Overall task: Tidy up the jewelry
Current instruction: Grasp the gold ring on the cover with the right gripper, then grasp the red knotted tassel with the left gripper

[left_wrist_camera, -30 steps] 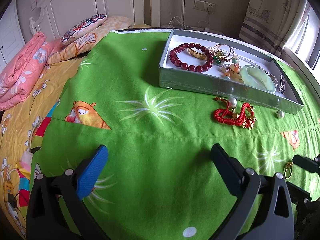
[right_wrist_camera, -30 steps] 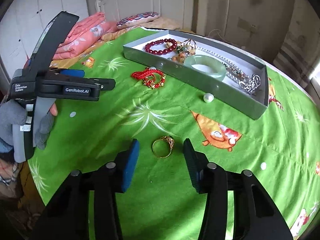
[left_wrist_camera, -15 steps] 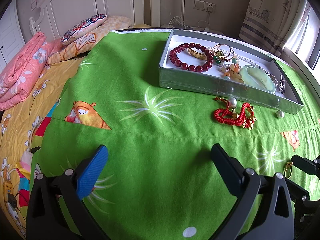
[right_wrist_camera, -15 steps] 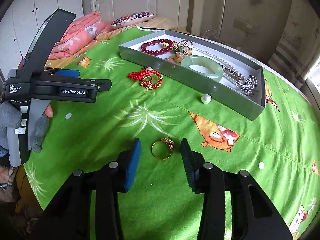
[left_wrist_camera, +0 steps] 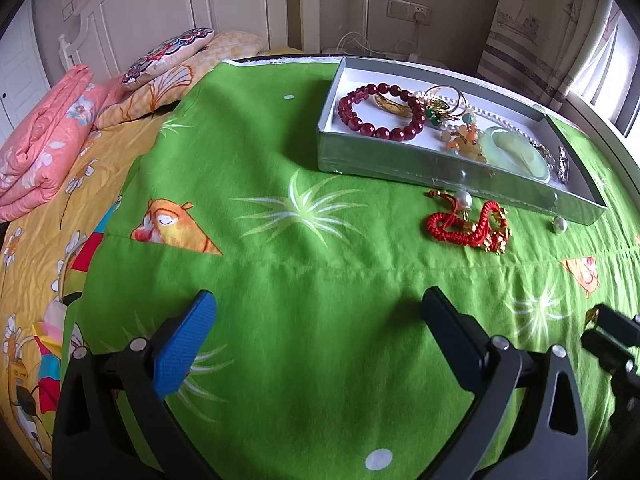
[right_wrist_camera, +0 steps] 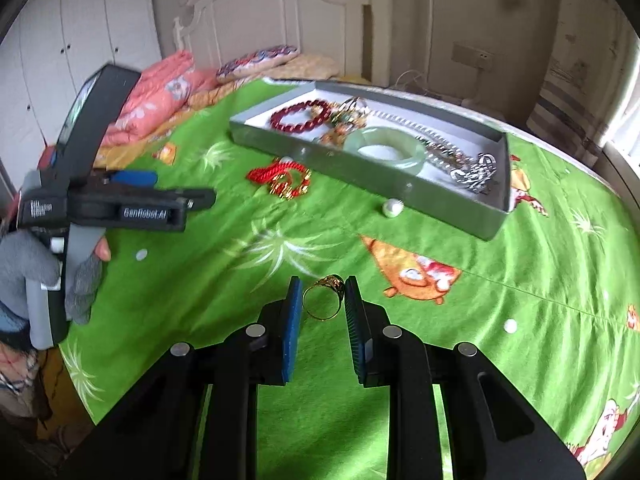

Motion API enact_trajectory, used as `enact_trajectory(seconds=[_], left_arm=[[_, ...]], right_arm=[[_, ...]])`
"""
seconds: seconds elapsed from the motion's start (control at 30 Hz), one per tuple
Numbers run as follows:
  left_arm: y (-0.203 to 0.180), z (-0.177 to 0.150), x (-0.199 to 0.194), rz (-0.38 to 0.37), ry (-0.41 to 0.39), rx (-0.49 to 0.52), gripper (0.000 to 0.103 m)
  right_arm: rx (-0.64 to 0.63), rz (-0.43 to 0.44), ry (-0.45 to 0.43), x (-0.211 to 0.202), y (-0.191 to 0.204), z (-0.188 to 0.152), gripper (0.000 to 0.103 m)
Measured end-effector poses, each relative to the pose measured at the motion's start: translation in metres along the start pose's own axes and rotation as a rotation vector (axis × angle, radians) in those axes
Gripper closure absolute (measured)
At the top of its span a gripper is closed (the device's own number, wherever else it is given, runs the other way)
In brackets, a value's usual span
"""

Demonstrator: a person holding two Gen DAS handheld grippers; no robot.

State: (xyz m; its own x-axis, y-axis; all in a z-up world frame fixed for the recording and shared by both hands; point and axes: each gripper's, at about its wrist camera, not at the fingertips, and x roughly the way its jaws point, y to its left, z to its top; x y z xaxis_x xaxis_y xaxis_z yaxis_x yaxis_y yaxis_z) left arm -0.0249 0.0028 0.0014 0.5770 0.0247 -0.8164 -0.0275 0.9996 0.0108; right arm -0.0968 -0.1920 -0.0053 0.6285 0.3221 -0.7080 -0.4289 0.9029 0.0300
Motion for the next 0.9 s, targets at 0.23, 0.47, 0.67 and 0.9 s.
enact_trajectory(seconds=[0.23,0.47,0.67,0.9], left_arm=[[-0.017,-0.011,-0.019,-0.061,-0.050,0.063,0.002],[-0.056,0.009,-0.016,-0.125,-0.076,0.089,0.006],[-0.091,0.030,0.011,-0.133,-0.045,0.164,0.035],[-0.096,0.018,-0.001,-0.191,-0.099,0.222,0.086]], right_arm=[[0.006,-0.024,-0.023,-0.011,-0.009,-0.005,0.080],[0.020,-0.029,-0.035,-0.015,-0.016,-0.009,0.080],[0.039,-0.016,-0.028,-0.014,-0.019,-0.011,0.080],[0.056,0.003,-0.032,-0.015,-0.021,-0.013,0.080]])
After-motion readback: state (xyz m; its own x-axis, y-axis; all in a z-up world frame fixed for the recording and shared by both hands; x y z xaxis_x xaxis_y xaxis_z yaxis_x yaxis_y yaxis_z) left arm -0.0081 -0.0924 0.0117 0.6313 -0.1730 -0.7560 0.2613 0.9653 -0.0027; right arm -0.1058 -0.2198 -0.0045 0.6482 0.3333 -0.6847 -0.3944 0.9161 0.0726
